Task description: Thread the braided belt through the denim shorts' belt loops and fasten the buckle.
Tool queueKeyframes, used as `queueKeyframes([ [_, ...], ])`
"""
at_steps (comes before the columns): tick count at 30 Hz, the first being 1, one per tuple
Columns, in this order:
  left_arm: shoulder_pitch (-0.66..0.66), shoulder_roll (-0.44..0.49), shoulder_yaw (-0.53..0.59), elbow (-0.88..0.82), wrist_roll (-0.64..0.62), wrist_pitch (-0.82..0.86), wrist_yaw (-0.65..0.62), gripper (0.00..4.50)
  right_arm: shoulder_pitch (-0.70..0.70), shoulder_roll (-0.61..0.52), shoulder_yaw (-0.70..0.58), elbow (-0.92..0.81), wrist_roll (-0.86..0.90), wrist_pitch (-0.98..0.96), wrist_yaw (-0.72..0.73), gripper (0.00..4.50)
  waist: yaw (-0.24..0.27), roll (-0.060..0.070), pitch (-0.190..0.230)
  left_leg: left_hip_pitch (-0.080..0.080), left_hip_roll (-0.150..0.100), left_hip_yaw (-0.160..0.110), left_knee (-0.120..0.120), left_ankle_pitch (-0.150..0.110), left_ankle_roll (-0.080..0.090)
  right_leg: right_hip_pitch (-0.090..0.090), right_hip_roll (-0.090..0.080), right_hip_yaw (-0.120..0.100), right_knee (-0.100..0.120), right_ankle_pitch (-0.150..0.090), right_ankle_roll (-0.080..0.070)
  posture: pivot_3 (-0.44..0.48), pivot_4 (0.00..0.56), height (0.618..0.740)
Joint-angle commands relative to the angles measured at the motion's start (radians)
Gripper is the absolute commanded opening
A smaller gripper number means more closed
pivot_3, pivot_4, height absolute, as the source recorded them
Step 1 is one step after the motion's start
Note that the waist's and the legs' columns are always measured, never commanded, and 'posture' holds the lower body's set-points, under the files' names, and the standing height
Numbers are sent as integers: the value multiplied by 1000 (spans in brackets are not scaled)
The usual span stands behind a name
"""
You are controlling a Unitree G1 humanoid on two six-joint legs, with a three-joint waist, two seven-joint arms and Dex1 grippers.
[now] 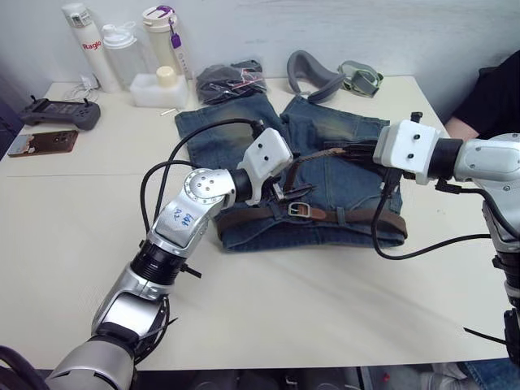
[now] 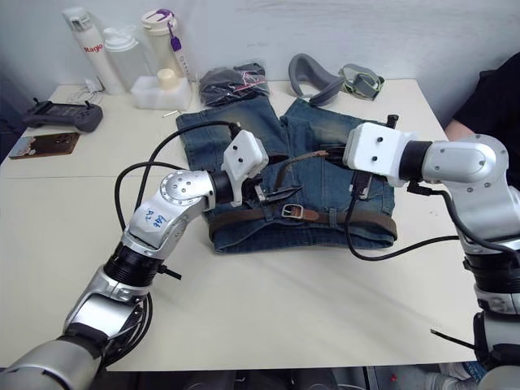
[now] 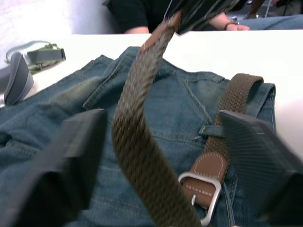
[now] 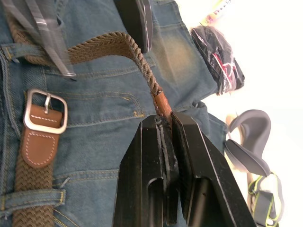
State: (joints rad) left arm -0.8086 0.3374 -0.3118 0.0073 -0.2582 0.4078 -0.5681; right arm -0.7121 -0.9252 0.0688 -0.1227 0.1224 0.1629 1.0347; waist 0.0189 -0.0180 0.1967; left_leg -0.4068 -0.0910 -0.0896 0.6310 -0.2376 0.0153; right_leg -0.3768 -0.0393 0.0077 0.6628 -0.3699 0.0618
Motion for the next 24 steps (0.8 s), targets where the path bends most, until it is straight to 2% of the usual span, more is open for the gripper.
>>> queueKeyframes([
  [1,-20,-10,23,-12,28,-37,-26,1949,2,1,-52,-60,43,42,-2,0,3,0,0,0,0,0,0,0,0,0,0,0,0,0,0,0,150,740],
  [5,-30,-34,34,16,63,-59,-19,143,27,12,-50,-95,71,107,-7,0,6,0,0,0,0,0,0,0,0,0,0,0,0,0,0,0,150,740],
  [9,-23,-45,49,36,77,-62,-28,66,38,32,-69,-118,105,169,-26,0,6,0,0,0,0,0,0,0,0,0,0,0,0,0,0,0,150,740],
  [11,-14,-43,60,45,81,-58,-32,0,44,48,-96,-129,137,210,-39,794,4,0,0,0,0,0,0,0,0,0,0,0,0,0,0,0,150,740],
  [12,-8,-40,66,51,82,-54,-33,0,50,48,-107,-136,151,226,-39,961,4,0,0,0,0,0,0,0,0,0,0,0,0,0,0,0,150,740],
  [13,-3,-34,72,56,84,-49,-36,0,59,42,-115,-143,160,237,-35,1352,6,0,0,0,0,0,0,0,0,0,0,0,1,0,0,0,150,740],
  [14,4,-23,75,64,92,-51,-39,0,75,34,-120,-151,165,244,-30,1907,6,0,0,0,0,0,0,0,0,0,0,0,1,0,0,0,150,740],
  [16,17,5,82,83,116,-59,-37,0,123,28,-121,-172,164,253,-32,2651,6,0,0,0,0,0,0,0,0,0,0,0,1,0,0,0,150,740],
  [18,29,27,94,95,127,-59,-35,0,185,28,-93,-193,140,244,-38,3715,4,0,0,0,0,0,0,0,0,0,0,0,0,0,0,0,150,740],
  [19,36,35,99,96,131,-57,-38,0,210,32,-72,-202,120,234,-46,4084,4,0,0,0,0,0,0,0,0,0,0,0,1,0,0,0,150,740],
  [24,69,64,120,72,140,-43,-49,0,280,135,29,-189,-3,175,-172,4084,4,0,0,0,0,0,1,0,0,0,0,0,2,0,0,0,150,740],
])
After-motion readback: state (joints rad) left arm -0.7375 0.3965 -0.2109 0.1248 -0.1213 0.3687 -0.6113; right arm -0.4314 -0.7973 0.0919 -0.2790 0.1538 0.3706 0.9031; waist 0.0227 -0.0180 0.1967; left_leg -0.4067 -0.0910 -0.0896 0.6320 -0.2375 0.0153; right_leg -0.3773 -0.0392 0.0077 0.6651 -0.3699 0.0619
